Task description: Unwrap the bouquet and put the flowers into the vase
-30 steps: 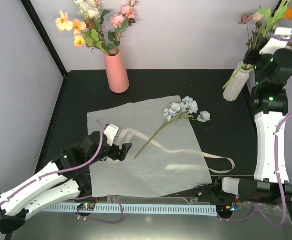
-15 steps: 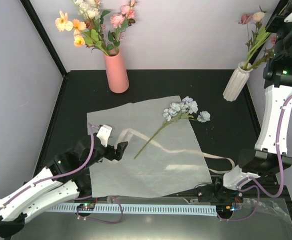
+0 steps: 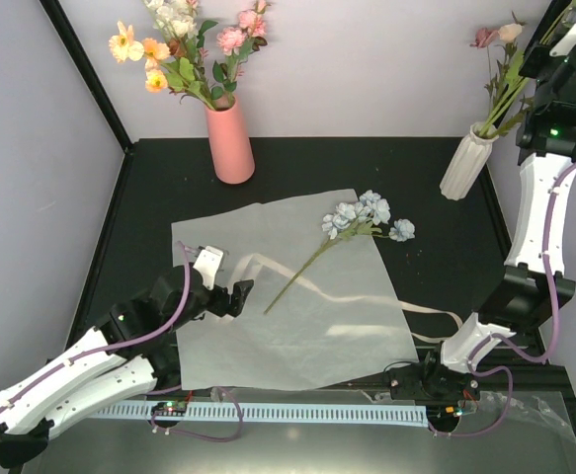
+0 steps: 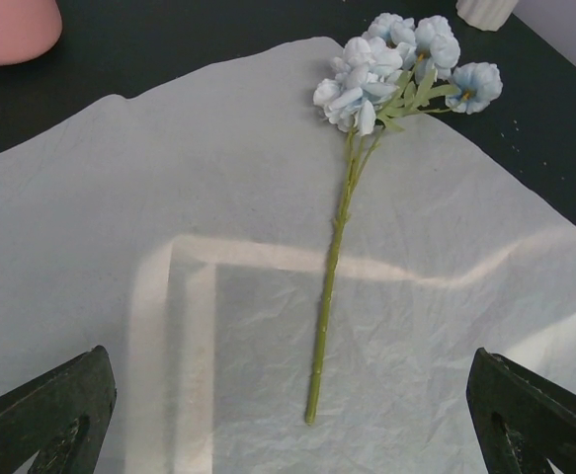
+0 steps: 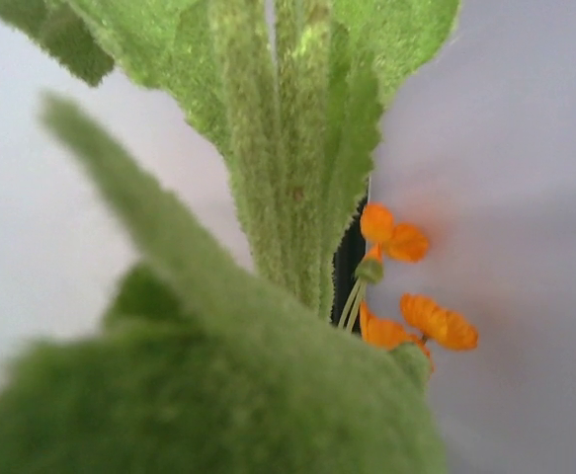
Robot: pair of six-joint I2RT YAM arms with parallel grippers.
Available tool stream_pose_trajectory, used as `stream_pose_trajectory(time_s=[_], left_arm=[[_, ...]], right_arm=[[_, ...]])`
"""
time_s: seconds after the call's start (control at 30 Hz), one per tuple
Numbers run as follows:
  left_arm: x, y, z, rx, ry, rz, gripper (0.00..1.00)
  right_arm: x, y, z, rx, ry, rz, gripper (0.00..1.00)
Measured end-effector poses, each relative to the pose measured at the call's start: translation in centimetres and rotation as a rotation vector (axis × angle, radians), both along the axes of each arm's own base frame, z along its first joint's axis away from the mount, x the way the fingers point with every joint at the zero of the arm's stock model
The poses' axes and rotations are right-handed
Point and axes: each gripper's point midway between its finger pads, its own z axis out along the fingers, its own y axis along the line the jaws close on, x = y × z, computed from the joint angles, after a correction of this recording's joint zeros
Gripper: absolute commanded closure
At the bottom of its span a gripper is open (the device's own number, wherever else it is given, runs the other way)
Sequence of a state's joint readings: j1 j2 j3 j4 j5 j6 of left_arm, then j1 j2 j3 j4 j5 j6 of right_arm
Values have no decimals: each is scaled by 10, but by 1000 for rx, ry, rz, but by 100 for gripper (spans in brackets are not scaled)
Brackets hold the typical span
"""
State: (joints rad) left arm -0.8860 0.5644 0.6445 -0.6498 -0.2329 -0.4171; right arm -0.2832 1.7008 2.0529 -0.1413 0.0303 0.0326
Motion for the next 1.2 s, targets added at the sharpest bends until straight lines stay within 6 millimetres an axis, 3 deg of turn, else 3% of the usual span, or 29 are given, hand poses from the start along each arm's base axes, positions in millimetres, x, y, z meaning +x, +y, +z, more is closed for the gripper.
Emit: stream_pose_trajectory(time_s=[0.7,1.2], left_arm=[[1,-1,-4,12,15,4,1],[1,-1,-4,11,14,5,1]], right_arm=[[76,-13,-150,169,264,55,97],[94,-16,-228,259,401,61,86]])
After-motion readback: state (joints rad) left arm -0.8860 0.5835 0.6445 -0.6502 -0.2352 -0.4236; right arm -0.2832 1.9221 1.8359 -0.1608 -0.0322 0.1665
